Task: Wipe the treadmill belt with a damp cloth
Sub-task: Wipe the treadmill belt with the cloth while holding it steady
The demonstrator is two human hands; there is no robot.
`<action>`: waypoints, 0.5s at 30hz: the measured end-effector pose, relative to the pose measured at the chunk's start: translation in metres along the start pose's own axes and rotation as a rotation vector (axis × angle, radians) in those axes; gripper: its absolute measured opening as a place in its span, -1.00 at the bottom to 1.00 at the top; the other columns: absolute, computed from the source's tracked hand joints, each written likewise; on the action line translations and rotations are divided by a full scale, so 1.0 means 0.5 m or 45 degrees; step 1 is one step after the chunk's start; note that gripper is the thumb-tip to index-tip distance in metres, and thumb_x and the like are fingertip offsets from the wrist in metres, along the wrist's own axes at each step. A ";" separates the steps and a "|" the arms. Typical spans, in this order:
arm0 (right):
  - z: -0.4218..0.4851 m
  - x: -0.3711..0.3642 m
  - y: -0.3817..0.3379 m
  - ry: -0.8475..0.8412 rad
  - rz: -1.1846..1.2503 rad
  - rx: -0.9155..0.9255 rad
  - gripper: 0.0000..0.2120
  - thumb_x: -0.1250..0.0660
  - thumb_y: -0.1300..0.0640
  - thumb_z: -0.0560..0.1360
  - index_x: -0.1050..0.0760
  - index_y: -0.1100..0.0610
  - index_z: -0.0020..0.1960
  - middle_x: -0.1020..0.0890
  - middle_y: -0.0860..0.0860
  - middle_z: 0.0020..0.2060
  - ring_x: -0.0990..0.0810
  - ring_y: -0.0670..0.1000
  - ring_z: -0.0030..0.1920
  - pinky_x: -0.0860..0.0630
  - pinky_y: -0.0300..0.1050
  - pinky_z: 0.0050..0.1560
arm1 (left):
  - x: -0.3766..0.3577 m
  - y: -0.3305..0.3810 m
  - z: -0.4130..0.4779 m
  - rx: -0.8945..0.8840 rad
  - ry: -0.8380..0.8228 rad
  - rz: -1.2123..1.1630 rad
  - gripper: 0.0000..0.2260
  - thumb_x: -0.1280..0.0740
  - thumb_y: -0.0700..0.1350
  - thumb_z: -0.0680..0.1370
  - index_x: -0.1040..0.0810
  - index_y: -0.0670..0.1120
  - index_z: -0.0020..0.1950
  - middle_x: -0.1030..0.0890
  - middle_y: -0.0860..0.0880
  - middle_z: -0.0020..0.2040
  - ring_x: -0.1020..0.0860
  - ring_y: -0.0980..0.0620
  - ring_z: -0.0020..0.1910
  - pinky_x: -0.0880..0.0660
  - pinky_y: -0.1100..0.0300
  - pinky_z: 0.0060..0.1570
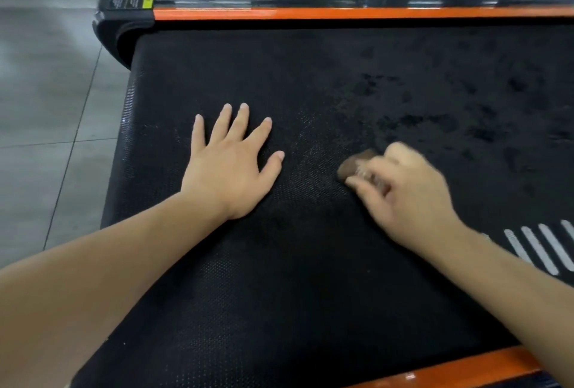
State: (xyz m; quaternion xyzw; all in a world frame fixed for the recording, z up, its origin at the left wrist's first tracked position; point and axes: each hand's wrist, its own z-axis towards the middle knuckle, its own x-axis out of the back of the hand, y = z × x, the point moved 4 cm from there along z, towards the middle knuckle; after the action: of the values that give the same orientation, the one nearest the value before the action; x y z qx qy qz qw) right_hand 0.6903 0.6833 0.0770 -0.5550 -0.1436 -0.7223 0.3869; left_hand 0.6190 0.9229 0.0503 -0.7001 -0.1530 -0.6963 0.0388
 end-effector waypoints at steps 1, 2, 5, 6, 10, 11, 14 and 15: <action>-0.016 -0.005 -0.019 -0.073 0.071 0.133 -0.64 -0.25 -0.16 0.53 -0.57 0.12 -0.15 -0.38 0.01 -0.27 -0.40 0.04 -0.28 -0.37 -0.11 -0.34 | 0.001 0.002 0.001 0.001 -0.015 -0.006 -0.39 0.11 0.31 0.63 -0.06 0.13 0.65 0.03 -0.07 0.68 0.17 -0.08 0.65 0.24 -0.23 0.56; -0.011 0.000 -0.017 -0.115 0.101 0.195 -0.64 -0.25 -0.17 0.53 -0.59 0.12 -0.15 -0.39 0.00 -0.27 -0.40 0.04 -0.29 -0.38 -0.11 -0.33 | 0.002 0.005 0.004 0.003 -0.027 -0.018 -0.40 0.10 0.30 0.64 -0.08 0.12 0.66 0.03 -0.07 0.68 0.17 -0.09 0.65 0.25 -0.24 0.56; 0.065 0.011 0.057 -0.008 0.030 -0.173 -0.69 -0.31 -0.15 0.53 -0.59 0.09 -0.09 -0.40 0.00 -0.24 -0.49 0.12 -0.21 -0.40 -0.08 -0.27 | 0.001 0.016 0.013 0.054 -0.072 -0.064 -0.41 0.07 0.27 0.66 -0.09 0.07 0.65 0.06 -0.11 0.68 0.20 -0.13 0.64 0.27 -0.29 0.54; 0.072 0.008 0.064 0.036 -0.005 -0.275 -0.71 -0.32 -0.14 0.53 -0.58 0.08 -0.07 -0.40 0.00 -0.23 -0.50 0.13 -0.19 -0.40 -0.08 -0.26 | -0.002 0.021 0.013 0.078 -0.080 -0.063 -0.40 0.07 0.27 0.66 -0.07 0.05 0.65 0.08 -0.12 0.68 0.21 -0.15 0.64 0.28 -0.30 0.53; 0.016 -0.025 -0.032 -0.089 0.150 0.167 -0.68 -0.28 -0.15 0.51 -0.61 0.09 -0.08 -0.40 0.00 -0.25 -0.43 0.05 -0.25 -0.37 -0.12 -0.30 | -0.011 0.030 0.006 0.094 -0.020 0.001 -0.36 0.12 0.31 0.63 -0.01 0.03 0.65 0.11 -0.15 0.67 0.23 -0.17 0.64 0.26 -0.32 0.53; 0.027 -0.021 -0.023 -0.113 0.155 0.197 -0.67 -0.29 -0.16 0.51 -0.61 0.09 -0.08 -0.41 0.00 -0.25 -0.44 0.06 -0.26 -0.36 -0.12 -0.29 | -0.012 0.030 0.005 0.088 -0.007 0.003 -0.36 0.12 0.31 0.63 -0.01 0.04 0.65 0.11 -0.15 0.67 0.23 -0.17 0.64 0.25 -0.32 0.53; 0.120 -0.013 0.072 0.051 0.048 -0.255 -0.69 -0.32 -0.18 0.51 -0.59 0.07 -0.06 -0.41 -0.01 -0.21 -0.51 0.12 -0.16 -0.37 -0.09 -0.23 | -0.011 0.031 0.005 0.080 0.005 0.003 -0.38 0.12 0.31 0.64 0.01 0.08 0.65 0.10 -0.16 0.67 0.22 -0.18 0.64 0.25 -0.33 0.53; 0.130 -0.020 0.079 0.089 0.020 -0.347 -0.71 -0.33 -0.17 0.52 -0.58 0.06 -0.06 -0.41 0.00 -0.19 -0.52 0.13 -0.13 -0.40 -0.08 -0.21 | -0.012 0.031 0.005 0.078 0.009 0.009 -0.38 0.13 0.30 0.64 0.02 0.09 0.65 0.10 -0.15 0.67 0.22 -0.18 0.64 0.25 -0.33 0.52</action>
State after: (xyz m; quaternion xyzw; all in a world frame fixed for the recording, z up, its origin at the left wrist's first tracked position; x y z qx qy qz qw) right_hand 0.7643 0.7028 0.0814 -0.5780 -0.0262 -0.7509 0.3184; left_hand 0.6258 0.9079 0.0468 -0.6968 -0.1715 -0.6936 0.0632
